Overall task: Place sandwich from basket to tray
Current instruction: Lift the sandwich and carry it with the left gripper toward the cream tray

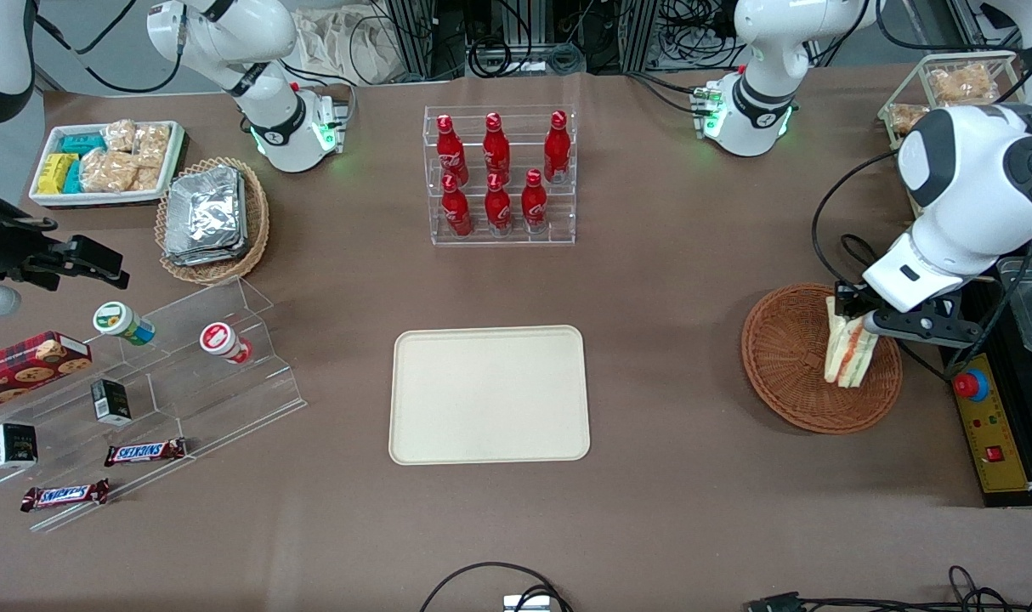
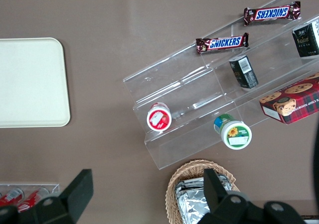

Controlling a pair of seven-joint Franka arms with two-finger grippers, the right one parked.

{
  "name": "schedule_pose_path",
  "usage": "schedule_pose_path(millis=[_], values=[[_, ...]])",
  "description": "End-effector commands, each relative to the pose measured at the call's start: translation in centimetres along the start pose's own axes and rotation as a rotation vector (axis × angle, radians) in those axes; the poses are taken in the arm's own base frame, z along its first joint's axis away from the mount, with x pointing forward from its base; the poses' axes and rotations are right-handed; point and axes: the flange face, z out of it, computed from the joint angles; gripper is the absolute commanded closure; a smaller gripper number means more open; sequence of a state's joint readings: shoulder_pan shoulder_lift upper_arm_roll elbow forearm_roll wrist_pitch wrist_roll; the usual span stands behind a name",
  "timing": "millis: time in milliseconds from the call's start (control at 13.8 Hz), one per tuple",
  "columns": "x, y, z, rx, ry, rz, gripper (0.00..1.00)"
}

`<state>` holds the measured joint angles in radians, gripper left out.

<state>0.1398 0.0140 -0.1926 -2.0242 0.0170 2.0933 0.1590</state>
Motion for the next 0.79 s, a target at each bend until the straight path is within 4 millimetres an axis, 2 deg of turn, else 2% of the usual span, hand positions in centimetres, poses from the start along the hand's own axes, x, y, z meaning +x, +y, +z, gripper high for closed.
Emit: schedule_pose_path(millis=[0,433,578,722], values=[[3.1,2.4,-2.5,-0.032,-0.031,-0.036,0.83],[6.8,7.4,-6.2,-0.065,-0.016,-0.065,0.84],[7.8,9.8,-7.3,-0.071,-0.008,-0.087,0.84],[8.6,12.3,-7.4,-0.080,-0.002,-0.102,0.84]])
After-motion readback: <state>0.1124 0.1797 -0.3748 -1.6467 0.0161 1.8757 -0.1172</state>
